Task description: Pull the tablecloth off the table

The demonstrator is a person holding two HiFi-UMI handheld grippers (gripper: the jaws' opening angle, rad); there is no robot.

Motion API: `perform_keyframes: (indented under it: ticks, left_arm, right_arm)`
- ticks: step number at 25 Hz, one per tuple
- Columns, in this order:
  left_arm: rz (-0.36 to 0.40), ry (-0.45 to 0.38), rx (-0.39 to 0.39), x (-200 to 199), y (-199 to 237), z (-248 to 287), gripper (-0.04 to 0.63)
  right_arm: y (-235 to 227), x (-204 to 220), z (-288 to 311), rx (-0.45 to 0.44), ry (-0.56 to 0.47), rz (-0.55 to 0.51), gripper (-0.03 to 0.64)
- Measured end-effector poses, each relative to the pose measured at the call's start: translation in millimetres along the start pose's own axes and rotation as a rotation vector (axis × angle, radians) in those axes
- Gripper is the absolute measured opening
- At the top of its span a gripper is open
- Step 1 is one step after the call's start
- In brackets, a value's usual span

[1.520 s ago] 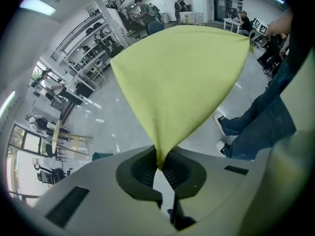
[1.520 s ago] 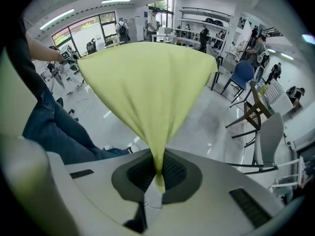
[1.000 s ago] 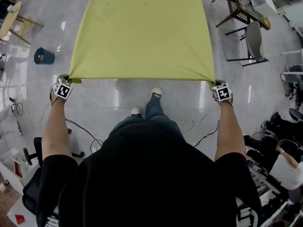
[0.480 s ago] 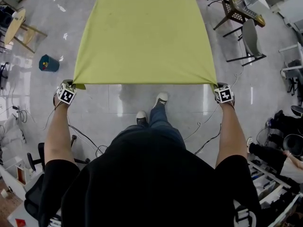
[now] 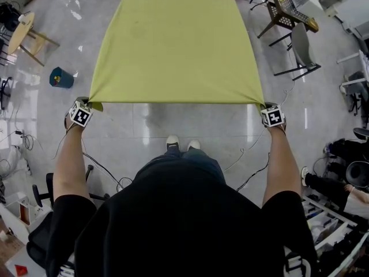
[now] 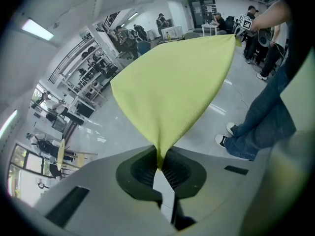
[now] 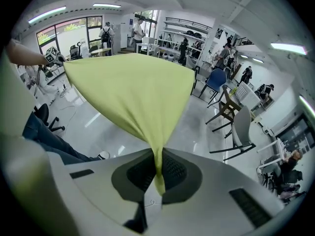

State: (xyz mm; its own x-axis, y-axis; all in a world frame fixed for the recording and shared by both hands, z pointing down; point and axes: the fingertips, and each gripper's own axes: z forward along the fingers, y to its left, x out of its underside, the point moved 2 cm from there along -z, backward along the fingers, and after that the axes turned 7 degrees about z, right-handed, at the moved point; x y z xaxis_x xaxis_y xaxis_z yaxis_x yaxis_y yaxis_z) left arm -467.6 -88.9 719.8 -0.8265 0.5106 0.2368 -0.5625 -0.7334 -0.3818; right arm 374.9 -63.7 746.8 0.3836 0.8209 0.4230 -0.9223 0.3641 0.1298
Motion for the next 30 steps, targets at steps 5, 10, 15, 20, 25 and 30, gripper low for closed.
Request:
perform_keyframes:
  ticks: [5, 10, 15, 20, 25, 30]
  left_arm:
    - [-0.013, 0.006, -0.011, 2.9, -27.1, -21.4, 0.023]
    - [-0.030, 0.026, -0.017, 17.9, -66.4, -44.1, 0.023]
    - [-0.048, 0.038, -0.019, 35.0, -112.0, -67.9, 0.023]
    - [-0.050, 0.036, -0.029, 52.9, -147.7, -93.5, 0.023]
    - [-0.051, 0.033, -0.030, 66.2, -184.0, -116.2, 0.023]
    - [-0.058, 0.042, -0.036, 79.5, -217.5, -138.3, 0.023]
  right_arm:
    - [1.8, 31.0, -11.7, -0.016, 0.001, -0.006, 0.018]
    - [4.1, 65.4, -23.2, -0.035, -0.006, -0.022, 0.018]
    - [10.5, 107.0, -44.9, -0.038, -0.006, -0.050, 0.017]
    - [20.0, 144.6, -64.4, -0.058, -0.014, -0.055, 0.017]
    - [25.6, 182.4, -88.9, -0.048, -0.020, -0.050, 0.017]
    - [32.3, 220.0, -107.1, -0.059, -0.026, -0.042, 0.017]
